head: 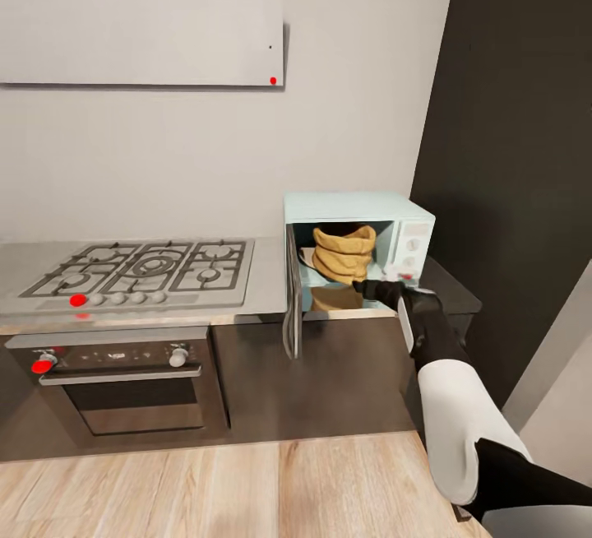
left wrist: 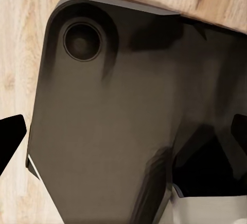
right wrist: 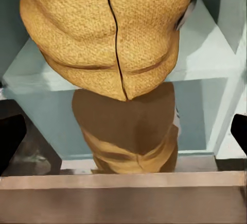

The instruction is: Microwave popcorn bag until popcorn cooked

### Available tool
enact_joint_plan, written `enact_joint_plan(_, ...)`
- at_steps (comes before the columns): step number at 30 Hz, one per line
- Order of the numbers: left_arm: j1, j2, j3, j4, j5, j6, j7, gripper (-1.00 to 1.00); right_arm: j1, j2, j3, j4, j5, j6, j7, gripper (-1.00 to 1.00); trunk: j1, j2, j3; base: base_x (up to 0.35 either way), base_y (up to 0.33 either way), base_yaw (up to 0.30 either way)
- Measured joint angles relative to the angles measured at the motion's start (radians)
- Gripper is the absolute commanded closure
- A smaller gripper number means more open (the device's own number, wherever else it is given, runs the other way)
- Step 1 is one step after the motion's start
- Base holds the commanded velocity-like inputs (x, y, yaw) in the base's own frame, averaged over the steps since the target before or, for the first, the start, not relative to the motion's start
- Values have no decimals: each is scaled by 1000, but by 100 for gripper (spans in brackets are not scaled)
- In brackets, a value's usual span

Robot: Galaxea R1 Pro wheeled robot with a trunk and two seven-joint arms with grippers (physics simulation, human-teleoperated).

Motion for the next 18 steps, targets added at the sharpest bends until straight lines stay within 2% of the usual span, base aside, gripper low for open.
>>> enact_joint_plan(3, 0, -1, 0, 0, 0, 0, 0, -100, 20, 1, 0, -7, 0, -78, -1, -100, 0, 0, 0, 0, 0, 0)
enact_joint_plan(8, 0, 0, 0, 0, 0, 0, 0, -100, 33, 0, -1, -3, -3, -114, 3, -100, 0, 0, 0, 67, 0, 0)
enact_joint_plan(12, 0, 0, 0, 0, 0, 1, 0, -100, 37, 0, 0, 2, -3, -161, 5, -100, 0, 0, 0, 246, 0, 0)
enact_joint_plan(18, 0, 0, 0, 0, 0, 0, 0, -100, 38, 0, 1, 4, -6, -167, 6, -100, -1, 0, 0, 290, 0, 0)
